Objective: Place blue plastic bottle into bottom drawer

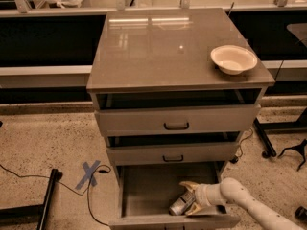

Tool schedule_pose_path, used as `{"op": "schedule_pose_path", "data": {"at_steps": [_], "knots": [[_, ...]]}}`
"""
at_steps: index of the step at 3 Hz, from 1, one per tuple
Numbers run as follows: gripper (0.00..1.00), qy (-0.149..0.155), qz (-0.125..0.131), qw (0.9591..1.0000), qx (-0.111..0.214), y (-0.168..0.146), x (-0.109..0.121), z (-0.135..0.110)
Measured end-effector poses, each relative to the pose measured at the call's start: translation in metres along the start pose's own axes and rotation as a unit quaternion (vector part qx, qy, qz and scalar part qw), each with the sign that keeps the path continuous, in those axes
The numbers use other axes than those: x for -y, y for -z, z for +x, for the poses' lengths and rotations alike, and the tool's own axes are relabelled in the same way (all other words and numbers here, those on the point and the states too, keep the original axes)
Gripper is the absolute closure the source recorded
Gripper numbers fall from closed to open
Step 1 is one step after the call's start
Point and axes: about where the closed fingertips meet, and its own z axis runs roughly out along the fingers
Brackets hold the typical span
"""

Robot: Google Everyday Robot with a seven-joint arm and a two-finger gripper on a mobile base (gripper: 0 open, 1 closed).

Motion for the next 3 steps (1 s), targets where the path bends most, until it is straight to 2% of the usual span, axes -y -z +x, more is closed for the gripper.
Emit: {"op": "schedule_pose_path", "data": {"at_steps": [1,2,3], "knots": [[0.12,0.007,0.012,0.9999,0.0,0.009,-0.003,-0.012],[0.0,0.003,0.023,0.9995,-0.023,0.025,-0.007,-0.016],[0.0,0.001,0.03,0.9951,-0.094,0.038,-0.01,-0.015]]}}
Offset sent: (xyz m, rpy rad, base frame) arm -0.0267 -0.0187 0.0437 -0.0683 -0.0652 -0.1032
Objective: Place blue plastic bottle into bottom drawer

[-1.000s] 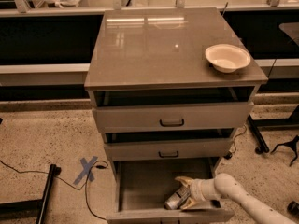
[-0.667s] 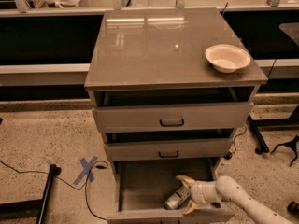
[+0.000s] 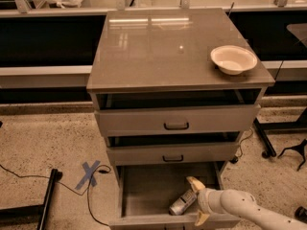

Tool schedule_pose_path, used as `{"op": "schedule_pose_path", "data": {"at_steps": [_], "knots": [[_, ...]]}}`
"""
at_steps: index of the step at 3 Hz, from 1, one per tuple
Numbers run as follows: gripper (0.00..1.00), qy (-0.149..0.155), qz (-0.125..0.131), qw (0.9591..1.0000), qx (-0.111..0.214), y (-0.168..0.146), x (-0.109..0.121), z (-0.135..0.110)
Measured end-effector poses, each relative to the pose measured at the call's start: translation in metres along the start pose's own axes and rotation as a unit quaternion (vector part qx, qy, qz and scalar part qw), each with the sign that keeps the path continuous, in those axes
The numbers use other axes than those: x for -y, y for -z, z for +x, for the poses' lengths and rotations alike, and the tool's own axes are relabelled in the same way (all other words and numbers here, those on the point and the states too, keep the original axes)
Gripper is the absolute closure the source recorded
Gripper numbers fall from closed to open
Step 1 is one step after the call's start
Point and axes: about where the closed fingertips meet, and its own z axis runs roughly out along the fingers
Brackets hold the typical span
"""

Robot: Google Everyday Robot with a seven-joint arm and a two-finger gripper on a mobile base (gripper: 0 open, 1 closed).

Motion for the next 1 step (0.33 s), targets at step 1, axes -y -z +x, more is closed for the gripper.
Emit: {"op": "schedule_pose_path", "data": {"at_steps": [1], "knots": [[0.0,0.0,0.0,1.0,0.0,0.0,0.0,0.0]]}}
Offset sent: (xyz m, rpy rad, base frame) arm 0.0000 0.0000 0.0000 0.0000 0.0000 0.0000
